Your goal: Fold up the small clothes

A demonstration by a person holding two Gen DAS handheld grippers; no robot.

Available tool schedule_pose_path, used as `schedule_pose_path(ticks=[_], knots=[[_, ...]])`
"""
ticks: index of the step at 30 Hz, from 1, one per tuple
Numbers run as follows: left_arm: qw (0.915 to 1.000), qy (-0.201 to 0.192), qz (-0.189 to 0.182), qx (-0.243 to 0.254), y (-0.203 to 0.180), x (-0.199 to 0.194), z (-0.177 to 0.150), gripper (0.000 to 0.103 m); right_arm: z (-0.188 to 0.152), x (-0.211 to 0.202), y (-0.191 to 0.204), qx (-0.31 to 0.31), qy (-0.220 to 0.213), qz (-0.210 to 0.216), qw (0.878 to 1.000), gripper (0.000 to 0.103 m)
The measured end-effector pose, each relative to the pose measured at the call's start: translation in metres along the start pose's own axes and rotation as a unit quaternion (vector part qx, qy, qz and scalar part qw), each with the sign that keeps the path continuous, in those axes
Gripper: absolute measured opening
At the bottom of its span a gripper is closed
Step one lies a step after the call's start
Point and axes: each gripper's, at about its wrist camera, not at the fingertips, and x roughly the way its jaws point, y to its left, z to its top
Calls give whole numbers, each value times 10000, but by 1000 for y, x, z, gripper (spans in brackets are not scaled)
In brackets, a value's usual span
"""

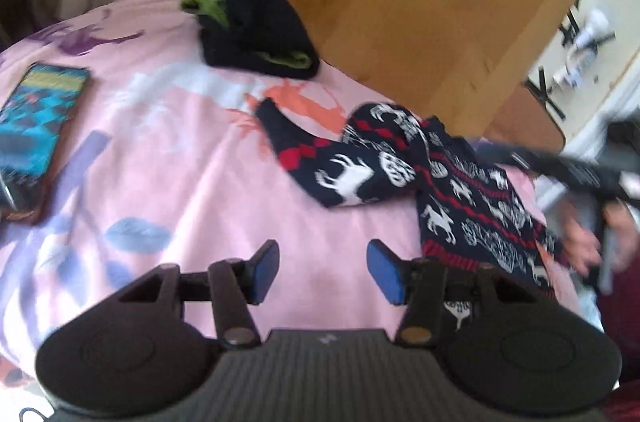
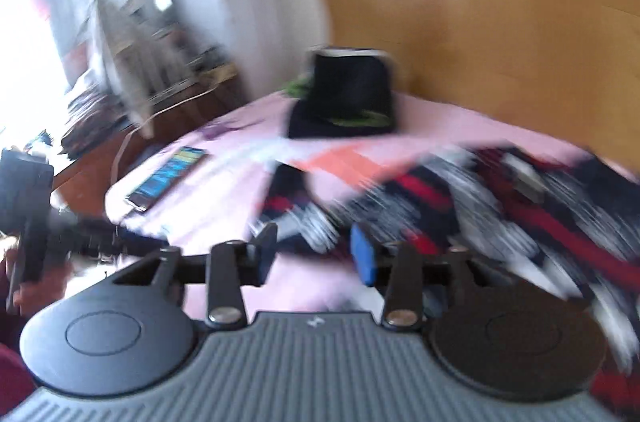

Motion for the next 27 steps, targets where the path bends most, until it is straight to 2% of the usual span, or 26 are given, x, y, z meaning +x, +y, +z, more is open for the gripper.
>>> schedule_pose_path(ticks=[2,4,7,8,9,10,11,12,13,15,17,19,21,23,25,27], knots=[[9997,-125,-32,-191,12,-6,-2,49,34,58,3,-128,365,199,9991,58],[9990,-243,-49,-364,22,-11,-3,50,55,116,1,-82,882,174,9959,61],[9979,-385,-58,-521,34,-19,-5,52,60,189,-2,116,1815,-23,9833,60],[9977,-427,-52,-533,37,-21,-5,53,54,200,-1,142,2068,18,9783,62],[9975,-465,-42,-532,40,-23,-5,53,53,203,5,-25,1914,-2,9815,47],[9973,-499,-27,-543,43,-24,-5,54,53,206,19,-257,1935,113,9807,14],[9971,-511,-18,-571,46,-24,-4,55,55,210,31,-261,1993,191,9794,7],[9969,-492,-11,-610,48,-23,-3,55,58,211,41,-207,1933,340,9803,7],[9968,-450,7,-666,50,-19,0,55,65,209,54,-251,1761,529,9826,6],[9968,-365,10,-710,51,-13,7,55,85,200,73,-355,1263,549,9898,6],[9976,-309,-19,-625,44,-8,11,55,121,177,79,-202,472,658,9965,6],[9984,-310,-46,-476,36,-6,14,55,160,135,70,-20,-472,621,9970,6],[9988,-314,-87,-374,27,-2,18,55,192,86,53,71,-1408,362,9894,5],[9990,-293,-130,-323,20,7,26,55,210,44,26,241,-2107,7,9773,5],[9992,-239,-196,-256,12,20,37,55,213,1,-5,335,-2652,-606,9617,5],[9994,-174,-258,-123,-1,35,50,56,200,-35,-34,478,-2928,-1109,9485,5]])
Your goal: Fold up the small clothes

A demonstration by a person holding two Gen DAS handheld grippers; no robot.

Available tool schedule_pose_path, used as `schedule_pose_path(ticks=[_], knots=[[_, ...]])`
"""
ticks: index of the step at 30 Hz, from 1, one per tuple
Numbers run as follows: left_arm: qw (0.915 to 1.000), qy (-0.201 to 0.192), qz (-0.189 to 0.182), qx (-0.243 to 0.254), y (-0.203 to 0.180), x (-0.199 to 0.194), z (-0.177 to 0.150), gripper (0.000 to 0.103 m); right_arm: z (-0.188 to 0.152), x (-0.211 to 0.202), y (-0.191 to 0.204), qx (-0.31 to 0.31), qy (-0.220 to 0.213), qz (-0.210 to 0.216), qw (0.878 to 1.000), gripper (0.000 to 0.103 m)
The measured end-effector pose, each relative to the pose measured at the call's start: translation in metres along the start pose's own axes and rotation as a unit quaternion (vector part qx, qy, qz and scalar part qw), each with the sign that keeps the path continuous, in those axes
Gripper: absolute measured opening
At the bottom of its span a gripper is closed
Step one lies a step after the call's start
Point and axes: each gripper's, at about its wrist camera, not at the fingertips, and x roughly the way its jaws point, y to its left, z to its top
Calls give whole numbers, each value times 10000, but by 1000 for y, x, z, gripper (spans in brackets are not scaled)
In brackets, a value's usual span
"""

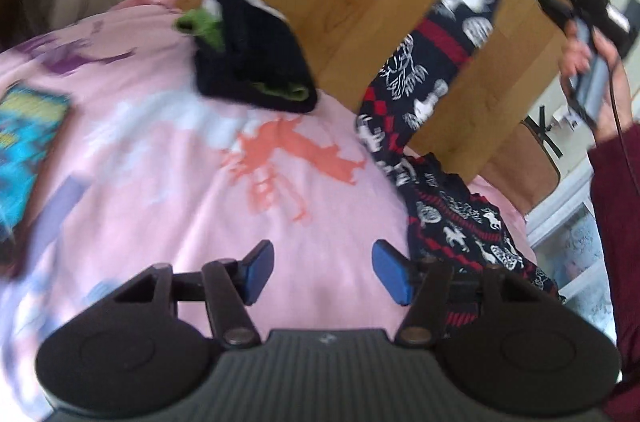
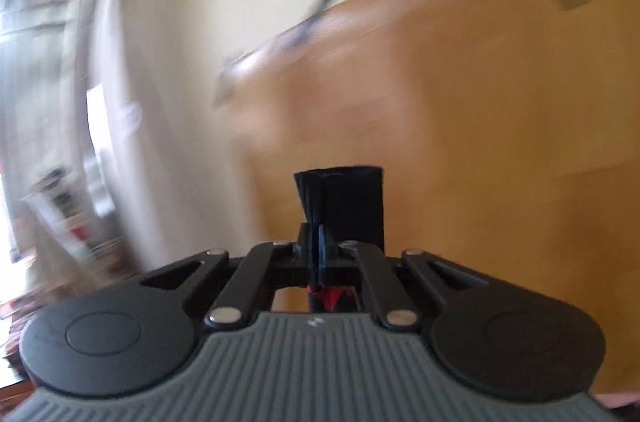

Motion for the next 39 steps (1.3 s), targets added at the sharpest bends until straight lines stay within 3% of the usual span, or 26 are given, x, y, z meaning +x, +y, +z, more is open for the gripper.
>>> schedule_pose_path(ticks=[5,10,13,15,18,20,22,24,27,30,32,34,36,39], knots=[[9992,189,-141,332,-38,57,36,59,-27,-74,-107,276,-263,-1197,9921,5],[9955,358,-98,871,-80,143,68,74,-112,-144,-204,652,-7,-2381,9691,5],[9936,616,83,945,-93,201,82,74,-160,-172,-255,1342,242,-2823,9496,5],[9933,827,73,802,-99,236,89,74,-184,-174,-270,1759,333,-2876,9409,5],[9915,1000,79,826,-109,272,93,68,-197,-184,-281,1986,390,-2836,9373,5],[9885,996,349,1081,-118,292,91,23,-199,-193,-286,2085,305,-2778,9373,5],[9889,846,417,1149,-122,301,89,18,-198,-201,-282,2112,103,-2824,9357,5],[9889,668,353,1279,-126,302,87,17,-200,-203,-280,2112,75,-2989,9306,5],[9845,424,512,1621,-135,308,77,20,-213,-195,-282,2000,536,-3537,9121,5],[9784,147,634,1961,-138,308,62,23,-219,-207,-286,2363,403,-3391,9097,10],[9759,94,711,2059,-141,306,60,27,-215,-227,-285,2635,-141,-3158,9114,12],[9743,64,769,2114,-142,307,59,29,-207,-239,-286,2680,-450,-3125,9102,19],[9744,47,792,2103,-142,308,61,31,-204,-241,-292,2698,-329,-3287,9045,32],[9753,41,783,2066,-140,307,62,36,-213,-238,-310,3271,-19,-3121,8920,34]])
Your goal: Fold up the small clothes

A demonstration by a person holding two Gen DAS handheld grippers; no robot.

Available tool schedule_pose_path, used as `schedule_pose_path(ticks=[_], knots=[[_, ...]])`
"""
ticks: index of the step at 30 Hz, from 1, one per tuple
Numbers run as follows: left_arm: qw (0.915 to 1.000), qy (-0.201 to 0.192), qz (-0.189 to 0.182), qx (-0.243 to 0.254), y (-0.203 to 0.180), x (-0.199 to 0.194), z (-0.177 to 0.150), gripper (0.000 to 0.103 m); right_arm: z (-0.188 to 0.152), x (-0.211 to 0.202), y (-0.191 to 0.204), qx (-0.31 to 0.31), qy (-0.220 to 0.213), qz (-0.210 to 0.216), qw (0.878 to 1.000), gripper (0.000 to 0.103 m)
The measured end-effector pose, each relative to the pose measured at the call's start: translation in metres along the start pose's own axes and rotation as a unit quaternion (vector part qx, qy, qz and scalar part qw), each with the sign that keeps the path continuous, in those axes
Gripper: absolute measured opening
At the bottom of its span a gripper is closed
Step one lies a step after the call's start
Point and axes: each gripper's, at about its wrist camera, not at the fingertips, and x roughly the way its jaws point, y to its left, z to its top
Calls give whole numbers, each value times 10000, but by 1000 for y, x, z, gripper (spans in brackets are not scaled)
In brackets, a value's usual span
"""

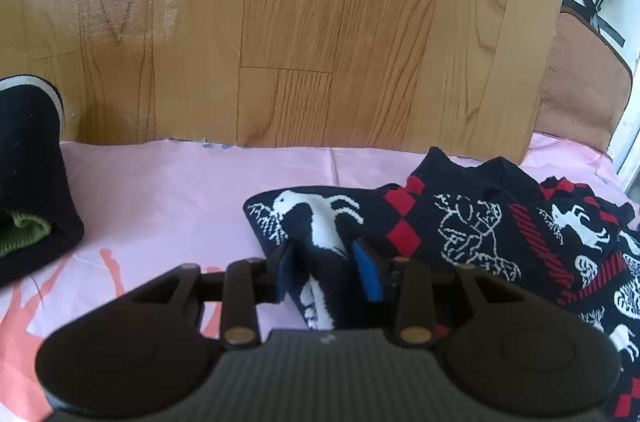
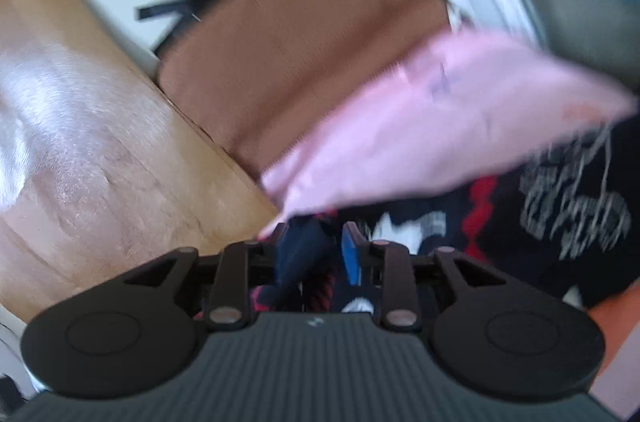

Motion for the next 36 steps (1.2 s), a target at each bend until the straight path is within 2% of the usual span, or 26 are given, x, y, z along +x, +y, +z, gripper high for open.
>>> schedule_pose_path(ticks=[2,4,5,6,9,13,14,15,16,17,19,20,23,26,29,32,34,36], knots=[[10000,8,21,-45,2,1,0,40,-1,11,-2,155,257,52,9995,41],[9999,14,8,-104,3,1,0,40,-1,18,2,109,242,45,9996,40],[9999,12,11,-112,3,1,0,40,0,23,5,46,285,74,9996,32],[9999,7,20,-114,4,0,0,41,0,27,9,-3,306,118,9995,7],[9999,-57,18,-85,2,-3,-1,40,1,8,30,-176,-91,236,9995,6],[9998,-93,-42,161,-6,-4,-1,43,-12,-21,46,-784,-520,-355,9949,6],[9997,-93,-29,219,-8,-5,-1,46,-16,-18,43,-859,-454,-613,9934,6],[9996,-99,14,247,-10,-5,-1,47,-19,-11,36,-892,-273,-830,9922,11],[9997,-111,21,236,-10,-7,-1,48,-20,-1,24,-739,71,-1015,9921,12],[9997,-146,-13,184,-8,-9,0,48,-18,0,10,-384,308,-1019,9936,12],[9995,-317,-28,62,-3,-18,1,48,-9,-23,-11,345,65,-594,9976,12],[9989,-462,-36,-68,2,-24,3,48,-4,-38,-16,439,-173,-544,9974,12],[9948,-840,-412,-407,11,-43,7,48,11,-92,-31,375,-878,-835,9919,12],[9920,-982,-751,-259,1,-52,6,48,15,-134,-61,665,-1188,-1166,9838,12],[9923,-816,-876,324,-24,-49,-1,48,14,-160,-93,971,-1348,-1574,9735,13],[9904,-577,-675,1060,-48,-39,-11,49,16,-167,-121,1482,-1344,-1683,9652,16],[9893,-308,-516,1332,-55,-28,-12,50,18,-167,-129,1639,-1396,-1743,9609,29],[9907,-90,-546,1246,-51,-21,-9,50,20,-164,-135,1676,-1451,-1755,9592,41]])
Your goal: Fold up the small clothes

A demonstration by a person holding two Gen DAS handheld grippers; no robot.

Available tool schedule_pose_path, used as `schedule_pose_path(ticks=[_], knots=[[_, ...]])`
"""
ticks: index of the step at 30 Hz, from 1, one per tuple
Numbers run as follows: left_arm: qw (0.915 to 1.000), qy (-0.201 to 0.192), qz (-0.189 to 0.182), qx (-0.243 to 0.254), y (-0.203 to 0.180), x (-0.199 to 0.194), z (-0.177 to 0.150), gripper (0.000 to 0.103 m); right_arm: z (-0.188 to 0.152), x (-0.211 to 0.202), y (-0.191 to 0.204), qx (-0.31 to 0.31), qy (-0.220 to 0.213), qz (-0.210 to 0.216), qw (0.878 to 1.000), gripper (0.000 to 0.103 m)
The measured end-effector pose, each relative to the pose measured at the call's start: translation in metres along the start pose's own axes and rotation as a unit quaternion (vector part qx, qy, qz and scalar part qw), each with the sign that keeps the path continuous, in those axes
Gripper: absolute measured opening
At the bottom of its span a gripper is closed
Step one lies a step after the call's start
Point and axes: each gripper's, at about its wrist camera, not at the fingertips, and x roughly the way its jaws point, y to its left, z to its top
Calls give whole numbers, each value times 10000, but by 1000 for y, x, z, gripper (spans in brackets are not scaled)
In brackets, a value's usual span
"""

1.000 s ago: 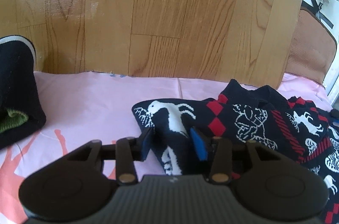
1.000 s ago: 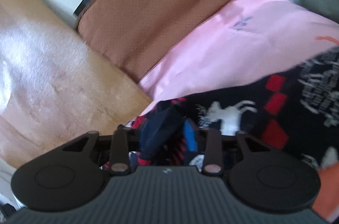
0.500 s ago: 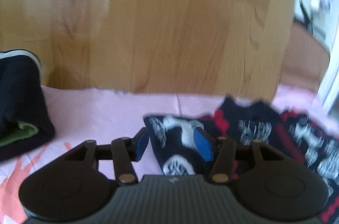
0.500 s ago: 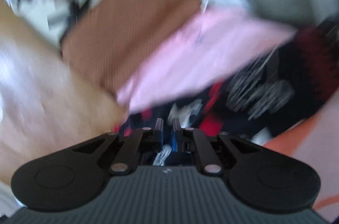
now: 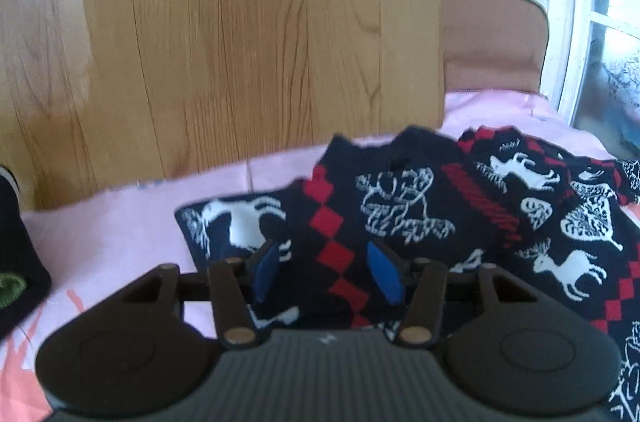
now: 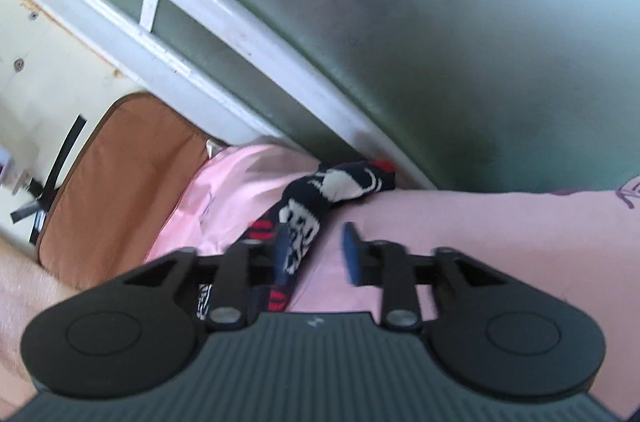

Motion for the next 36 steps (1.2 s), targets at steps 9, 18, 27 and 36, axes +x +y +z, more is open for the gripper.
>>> schedule_pose_path(ticks=[9,18,27,36], knots=[[9992,125,-178,-345,13,6,1,50,2,35,33,-884,-19,-474,9950,15],[9906,-143,-639,-1202,43,-10,6,53,-27,-11,191,-2241,-1080,1613,9550,13],[9618,-256,-1509,-2270,90,-16,7,77,-268,-21,249,-5300,1497,3810,7427,16],[9664,50,-1356,-2182,83,-4,6,77,-216,-15,204,-4749,1797,3550,7850,43]])
